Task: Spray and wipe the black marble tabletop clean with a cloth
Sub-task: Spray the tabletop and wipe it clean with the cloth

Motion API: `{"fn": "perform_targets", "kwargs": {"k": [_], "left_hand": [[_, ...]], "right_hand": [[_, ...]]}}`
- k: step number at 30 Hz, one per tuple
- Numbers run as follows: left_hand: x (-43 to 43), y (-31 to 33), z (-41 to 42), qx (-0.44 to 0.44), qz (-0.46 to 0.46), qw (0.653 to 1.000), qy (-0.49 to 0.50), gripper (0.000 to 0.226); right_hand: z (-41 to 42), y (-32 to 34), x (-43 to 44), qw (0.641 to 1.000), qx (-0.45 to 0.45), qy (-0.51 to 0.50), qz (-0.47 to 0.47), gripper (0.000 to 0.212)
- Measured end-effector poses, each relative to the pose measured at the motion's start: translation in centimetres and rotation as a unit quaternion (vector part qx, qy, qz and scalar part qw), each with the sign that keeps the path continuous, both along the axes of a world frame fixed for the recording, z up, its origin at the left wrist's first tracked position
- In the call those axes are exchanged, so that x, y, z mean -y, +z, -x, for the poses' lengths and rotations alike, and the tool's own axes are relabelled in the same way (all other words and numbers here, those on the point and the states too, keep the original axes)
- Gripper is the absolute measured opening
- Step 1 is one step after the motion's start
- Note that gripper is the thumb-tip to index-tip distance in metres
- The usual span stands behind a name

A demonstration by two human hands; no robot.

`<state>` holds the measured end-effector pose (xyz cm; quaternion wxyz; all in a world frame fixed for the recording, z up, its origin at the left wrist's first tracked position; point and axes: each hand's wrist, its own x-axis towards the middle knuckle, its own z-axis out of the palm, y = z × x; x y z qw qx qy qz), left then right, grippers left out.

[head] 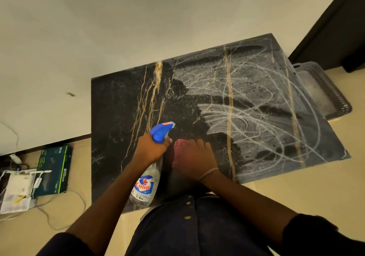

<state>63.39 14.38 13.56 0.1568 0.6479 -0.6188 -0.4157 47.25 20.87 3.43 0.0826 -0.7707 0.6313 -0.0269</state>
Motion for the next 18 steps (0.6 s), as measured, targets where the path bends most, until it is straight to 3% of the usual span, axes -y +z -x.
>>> {"fn": "perform_targets", "kwargs": {"k": [2, 5, 8, 11, 14, 18], "left_hand": [[0.7, 0.0, -0.2, -0.01, 0.0, 1.0, -0.009, 0.012], [1.6, -0.2, -0.9, -0.009, -0.007, 1.0, -0.016, 0.012], [2.5, -0.5, -1.8, -0.006, -0.006, 1.0, -0.02, 0.015], [3.0, -0.9, -2.6, 0.002, -0.014, 0.999, -0.028, 0.016], [3.3, -1.1, -3.0, -0.001, -0.024, 0.999, -0.028, 0.018], [3.8, -1.2, -3.0, 0.005, -0.022, 0.999, -0.032, 0.013]], "right_hand": [[1.4, -0.3, 0.5, 1.0, 0.004, -0.007, 0.018, 0.068], [5.0, -0.9, 1.0, 0.992, 0.019, -0.124, 0.014, 0.057], [7.7, -1.3, 1.2, 0.972, 0.022, -0.234, -0.01, 0.062], [6.3, -1.3, 1.6, 0.963, 0.008, -0.269, -0.007, 0.069], [2.4, -1.1, 2.3, 0.975, 0.013, -0.22, 0.004, 0.067], [-1.9, -1.3, 3.7, 0.999, 0.031, -0.033, -0.001, 0.068]]}}
